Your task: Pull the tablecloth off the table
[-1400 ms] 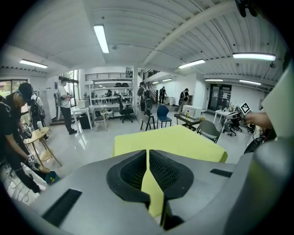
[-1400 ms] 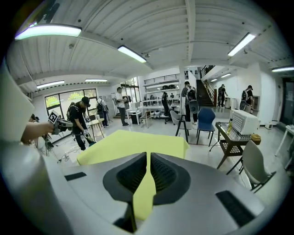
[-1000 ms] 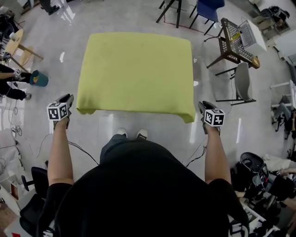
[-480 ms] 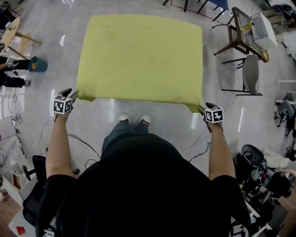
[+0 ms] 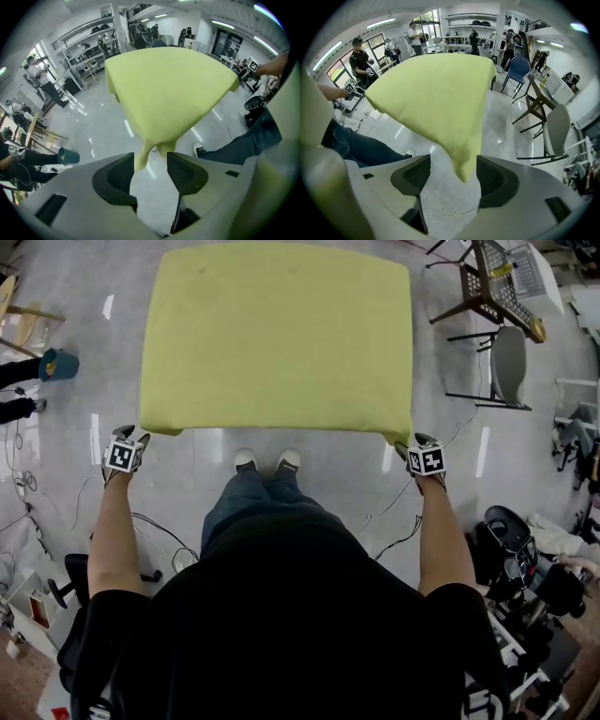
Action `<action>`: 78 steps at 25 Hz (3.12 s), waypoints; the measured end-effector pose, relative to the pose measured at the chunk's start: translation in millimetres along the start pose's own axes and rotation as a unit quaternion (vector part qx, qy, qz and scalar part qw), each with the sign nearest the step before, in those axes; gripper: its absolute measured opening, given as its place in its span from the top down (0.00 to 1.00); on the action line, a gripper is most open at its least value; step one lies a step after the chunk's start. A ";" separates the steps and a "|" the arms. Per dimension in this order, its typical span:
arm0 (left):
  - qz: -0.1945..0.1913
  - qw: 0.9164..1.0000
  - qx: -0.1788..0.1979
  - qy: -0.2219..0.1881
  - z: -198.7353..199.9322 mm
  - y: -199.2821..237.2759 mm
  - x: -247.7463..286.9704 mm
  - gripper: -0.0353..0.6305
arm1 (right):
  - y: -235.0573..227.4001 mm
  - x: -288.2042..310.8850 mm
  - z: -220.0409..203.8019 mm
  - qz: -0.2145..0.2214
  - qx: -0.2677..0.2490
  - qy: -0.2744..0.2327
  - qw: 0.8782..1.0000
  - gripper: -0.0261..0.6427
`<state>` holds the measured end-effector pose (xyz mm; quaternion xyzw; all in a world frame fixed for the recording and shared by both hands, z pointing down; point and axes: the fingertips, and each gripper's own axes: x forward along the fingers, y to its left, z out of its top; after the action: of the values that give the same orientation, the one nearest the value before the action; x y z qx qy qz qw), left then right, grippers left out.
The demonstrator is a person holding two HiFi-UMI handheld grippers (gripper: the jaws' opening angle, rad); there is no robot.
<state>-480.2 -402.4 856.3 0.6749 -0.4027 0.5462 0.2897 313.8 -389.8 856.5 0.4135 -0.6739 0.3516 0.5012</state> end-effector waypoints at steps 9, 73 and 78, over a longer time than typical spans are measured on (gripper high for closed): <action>0.005 0.999 0.020 0.037 0.4 -3.3 57.8 0.57 | -14.1 28.7 1.0 -0.035 -0.074 0.041 0.996 0.49; 0.086 0.994 0.071 0.007 -156.7 -35.2 -82.5 0.91 | 108.7 -52.8 -186.0 -0.048 -0.029 0.058 0.997 0.93; 0.081 0.992 0.097 0.001 -180.6 -43.9 -95.4 0.91 | 126.3 -68.1 -206.0 -0.056 -0.023 0.047 0.997 0.93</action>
<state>-541.0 -208.4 808.3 0.6642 -0.4015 0.6050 0.1781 288.7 -140.9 834.8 0.4217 -0.6333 0.3265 0.5608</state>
